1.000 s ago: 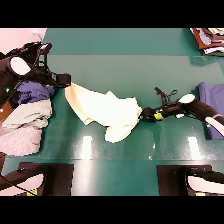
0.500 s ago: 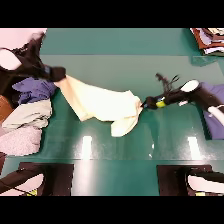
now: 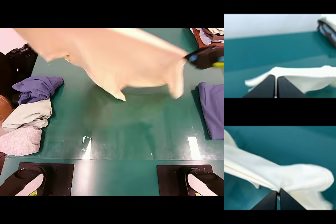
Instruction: Fold the shirts.
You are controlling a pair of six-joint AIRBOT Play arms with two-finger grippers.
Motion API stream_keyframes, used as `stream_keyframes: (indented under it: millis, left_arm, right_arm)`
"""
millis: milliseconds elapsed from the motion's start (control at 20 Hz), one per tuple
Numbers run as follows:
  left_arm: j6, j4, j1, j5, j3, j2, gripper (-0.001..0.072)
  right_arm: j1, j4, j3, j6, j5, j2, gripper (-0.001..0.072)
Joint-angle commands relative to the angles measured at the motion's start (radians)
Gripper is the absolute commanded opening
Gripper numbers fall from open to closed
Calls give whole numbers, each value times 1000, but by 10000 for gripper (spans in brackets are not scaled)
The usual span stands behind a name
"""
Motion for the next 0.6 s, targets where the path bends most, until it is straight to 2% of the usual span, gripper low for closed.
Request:
stream_keyframes:
  millis: [0, 250, 300, 450, 550]
  left_arm:
    - [0, -64, 1, -4, 151, 44, 23]
    - [2, -135, 1, 85, 280, 52, 22]
    - [28, -132, 1, 80, 281, 51, 22]
    - [43, -21, 1, 47, 192, 4, 22]
    - [14, 85, 1, 22, 71, -67, 22]
  right_arm:
    - [-9, -35, 119, 8, 6, 110, 20]
    - [-9, -121, 200, 91, 83, 176, 20]
    - [-9, -136, 212, 120, 112, 172, 19]
    - [-9, -133, 226, 187, 235, 96, 19]
    - [-9, -133, 215, 202, 314, -6, 19]
